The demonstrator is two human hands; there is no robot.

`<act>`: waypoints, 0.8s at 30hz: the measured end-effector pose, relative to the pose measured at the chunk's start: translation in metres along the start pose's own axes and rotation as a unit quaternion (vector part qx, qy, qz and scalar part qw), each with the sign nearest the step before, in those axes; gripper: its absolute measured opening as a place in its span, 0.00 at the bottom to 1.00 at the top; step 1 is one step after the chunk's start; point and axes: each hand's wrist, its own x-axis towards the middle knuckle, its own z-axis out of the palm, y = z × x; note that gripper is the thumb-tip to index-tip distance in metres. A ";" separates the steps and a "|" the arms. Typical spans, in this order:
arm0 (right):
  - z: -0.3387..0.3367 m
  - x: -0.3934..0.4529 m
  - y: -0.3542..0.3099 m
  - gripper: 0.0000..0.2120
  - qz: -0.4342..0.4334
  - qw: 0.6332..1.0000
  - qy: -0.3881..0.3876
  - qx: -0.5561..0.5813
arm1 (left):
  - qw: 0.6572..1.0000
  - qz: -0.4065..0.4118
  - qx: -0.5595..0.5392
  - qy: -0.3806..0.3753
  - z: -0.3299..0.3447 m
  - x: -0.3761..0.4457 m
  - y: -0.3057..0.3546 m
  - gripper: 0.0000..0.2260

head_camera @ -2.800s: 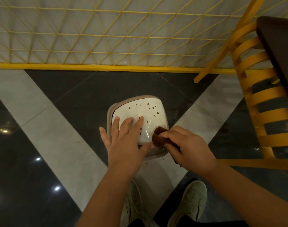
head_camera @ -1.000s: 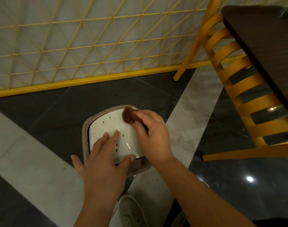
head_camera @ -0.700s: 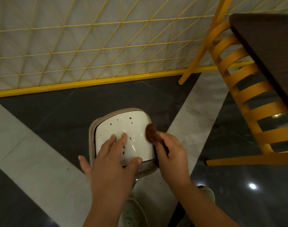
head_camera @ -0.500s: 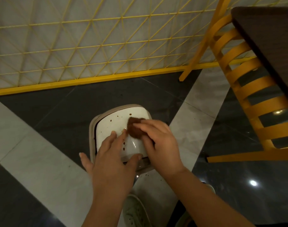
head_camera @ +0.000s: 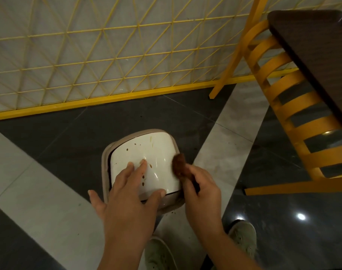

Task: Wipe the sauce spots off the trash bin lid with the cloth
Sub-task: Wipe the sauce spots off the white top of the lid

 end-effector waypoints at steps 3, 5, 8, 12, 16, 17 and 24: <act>0.004 0.005 -0.016 0.17 -0.120 0.992 -0.024 -0.029 | 1.000 0.001 0.001 0.002 0.000 -0.001 0.001 0.31; 0.013 0.032 -0.026 0.16 -0.116 0.992 -0.039 -0.038 | 1.000 0.007 0.000 0.002 -0.001 -0.002 0.001 0.31; 0.023 0.074 -0.028 0.14 0.010 0.999 -0.034 0.025 | 1.000 0.007 -0.004 0.003 -0.002 -0.003 0.003 0.31; 0.020 0.072 -0.009 0.12 0.150 0.987 -0.055 0.016 | 1.000 0.001 0.010 0.003 -0.002 -0.003 0.004 0.31; -0.002 0.046 0.003 0.10 0.178 0.979 -0.095 -0.013 | 1.000 0.001 0.002 0.000 -0.001 -0.002 0.002 0.31; -0.006 0.047 0.004 0.09 0.176 0.979 -0.104 -0.021 | 1.000 0.002 0.002 0.000 -0.001 -0.002 0.002 0.31; 0.020 0.104 -0.014 0.09 0.116 0.986 -0.098 -0.074 | 1.000 -0.001 -0.008 0.005 0.001 -0.004 0.004 0.31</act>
